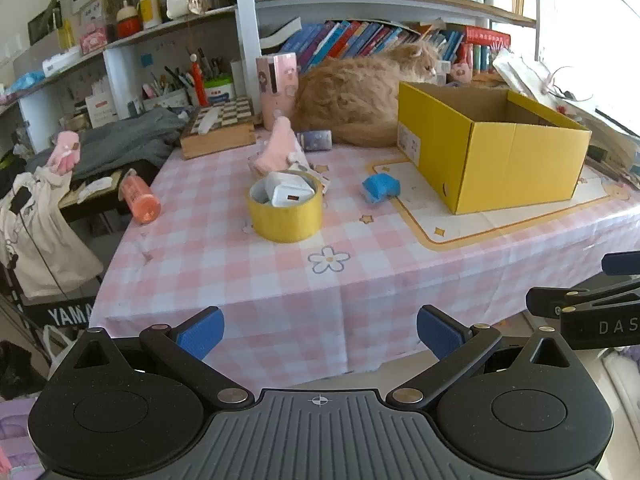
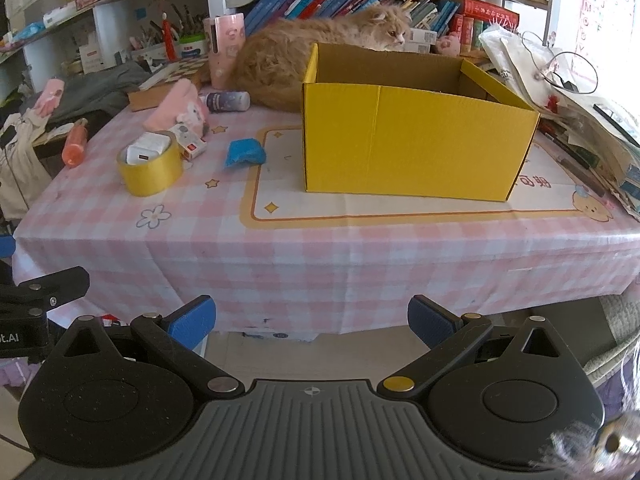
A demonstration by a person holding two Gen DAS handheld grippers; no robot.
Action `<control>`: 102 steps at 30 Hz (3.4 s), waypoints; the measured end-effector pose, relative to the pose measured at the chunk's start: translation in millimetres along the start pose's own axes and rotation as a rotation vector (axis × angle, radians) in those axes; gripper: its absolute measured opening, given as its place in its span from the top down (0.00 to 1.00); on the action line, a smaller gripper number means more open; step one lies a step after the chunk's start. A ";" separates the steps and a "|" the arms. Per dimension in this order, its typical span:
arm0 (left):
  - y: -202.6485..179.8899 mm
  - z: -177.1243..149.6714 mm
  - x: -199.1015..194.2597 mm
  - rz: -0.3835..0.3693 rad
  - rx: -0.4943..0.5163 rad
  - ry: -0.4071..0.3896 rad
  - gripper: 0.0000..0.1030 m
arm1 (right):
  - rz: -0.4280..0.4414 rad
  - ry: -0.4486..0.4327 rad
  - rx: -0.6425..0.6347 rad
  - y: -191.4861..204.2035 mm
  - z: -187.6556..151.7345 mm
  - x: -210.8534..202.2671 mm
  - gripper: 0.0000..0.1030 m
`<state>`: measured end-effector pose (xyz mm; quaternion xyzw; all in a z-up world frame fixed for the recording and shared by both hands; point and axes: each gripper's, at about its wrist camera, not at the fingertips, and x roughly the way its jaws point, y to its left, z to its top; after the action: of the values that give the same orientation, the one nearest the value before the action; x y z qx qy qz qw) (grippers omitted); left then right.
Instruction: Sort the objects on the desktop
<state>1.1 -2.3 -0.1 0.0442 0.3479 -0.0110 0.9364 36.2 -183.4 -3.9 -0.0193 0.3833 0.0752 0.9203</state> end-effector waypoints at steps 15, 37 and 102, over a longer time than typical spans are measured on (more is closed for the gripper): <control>-1.1 0.5 -0.8 0.000 -0.002 -0.007 0.00 | -0.003 -0.010 -0.007 0.2 1.4 -1.9 0.00; 0.6 0.0 0.5 0.001 -0.012 0.005 0.00 | 0.002 -0.006 -0.016 2.9 3.8 -1.1 0.00; 55.7 38.9 43.4 0.000 -0.146 -0.044 0.01 | 0.193 -0.021 -0.278 63.4 61.5 63.4 0.18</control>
<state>62.2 50.1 5.1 -0.0242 0.3271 0.0136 0.9446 113.7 -107.3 -4.1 -0.1087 0.3598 0.2154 0.9013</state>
